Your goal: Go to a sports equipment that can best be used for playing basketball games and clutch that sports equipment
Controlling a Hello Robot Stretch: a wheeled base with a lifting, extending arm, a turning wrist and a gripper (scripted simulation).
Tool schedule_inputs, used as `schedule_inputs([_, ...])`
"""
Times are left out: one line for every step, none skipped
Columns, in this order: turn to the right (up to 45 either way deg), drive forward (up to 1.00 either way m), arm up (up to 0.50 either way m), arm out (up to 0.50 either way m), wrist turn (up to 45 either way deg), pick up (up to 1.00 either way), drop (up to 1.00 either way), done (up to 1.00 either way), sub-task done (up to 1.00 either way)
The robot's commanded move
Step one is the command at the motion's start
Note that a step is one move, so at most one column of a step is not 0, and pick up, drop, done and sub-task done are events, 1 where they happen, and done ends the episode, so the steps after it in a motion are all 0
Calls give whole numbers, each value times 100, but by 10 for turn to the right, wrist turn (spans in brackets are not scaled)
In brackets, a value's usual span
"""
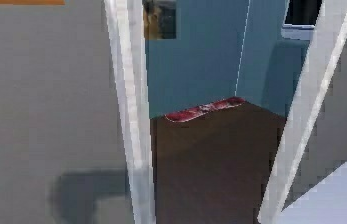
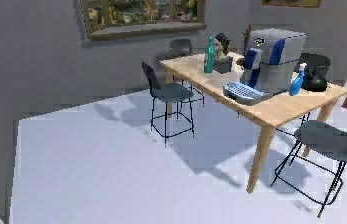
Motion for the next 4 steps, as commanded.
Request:
schedule_inputs([450,0,0,0,0,0,0,0,0])
schedule_inputs([450,0,0,0,0,0,0,0,0])
schedule_inputs([450,0,0,0,0,0,0,0,0])
schedule_inputs([120,0,0,0,0,0,0,0,0])
